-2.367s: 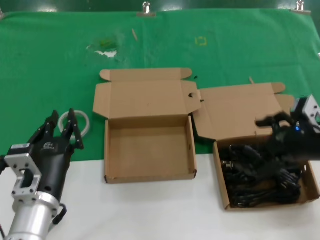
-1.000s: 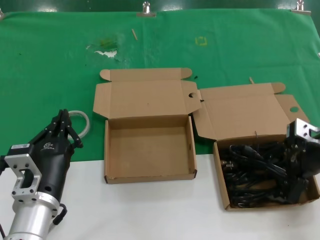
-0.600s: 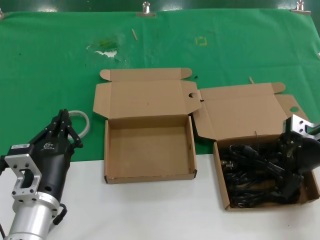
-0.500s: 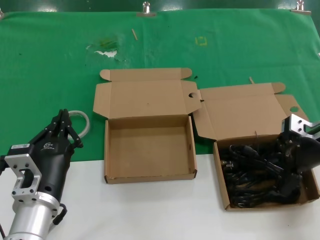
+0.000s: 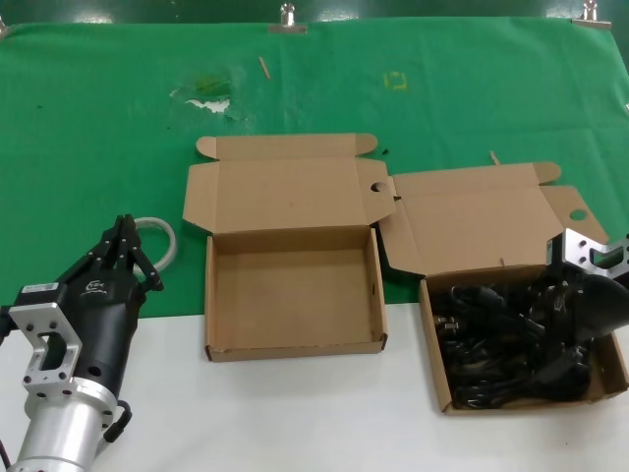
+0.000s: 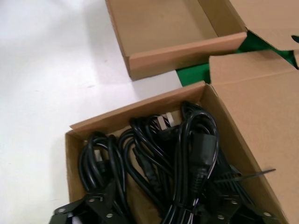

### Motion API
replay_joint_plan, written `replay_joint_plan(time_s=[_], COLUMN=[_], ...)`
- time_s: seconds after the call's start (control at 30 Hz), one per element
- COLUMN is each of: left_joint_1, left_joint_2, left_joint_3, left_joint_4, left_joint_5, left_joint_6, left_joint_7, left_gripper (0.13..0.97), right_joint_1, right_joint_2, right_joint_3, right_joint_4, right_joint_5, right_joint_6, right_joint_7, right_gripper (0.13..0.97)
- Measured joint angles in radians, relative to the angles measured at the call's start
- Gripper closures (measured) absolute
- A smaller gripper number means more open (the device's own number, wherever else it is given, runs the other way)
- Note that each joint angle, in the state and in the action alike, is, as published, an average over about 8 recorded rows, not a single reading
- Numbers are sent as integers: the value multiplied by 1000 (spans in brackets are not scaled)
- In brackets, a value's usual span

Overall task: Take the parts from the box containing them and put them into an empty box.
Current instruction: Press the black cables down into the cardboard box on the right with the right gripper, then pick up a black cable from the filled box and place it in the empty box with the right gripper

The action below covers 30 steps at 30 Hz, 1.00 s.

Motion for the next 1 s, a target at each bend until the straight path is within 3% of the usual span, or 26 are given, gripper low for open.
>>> replay_joint_plan(time_s=[0.77, 1.0], left_joint_1=[0, 0], left_joint_2=[0, 0], left_joint_3=[0, 0], left_joint_4=[0, 0], left_joint_5=[0, 0], left_joint_6=[0, 0], left_joint_7=[0, 0], left_gripper=[941, 941], right_joint_1=[-18, -15], right_joint_2=[20, 26], right_joint_3=[16, 20], right_joint_4=[57, 66], right_joint_5=[9, 6], right_joint_6=[-24, -24], right_joint_7=[-18, -27], right_gripper=[818, 840])
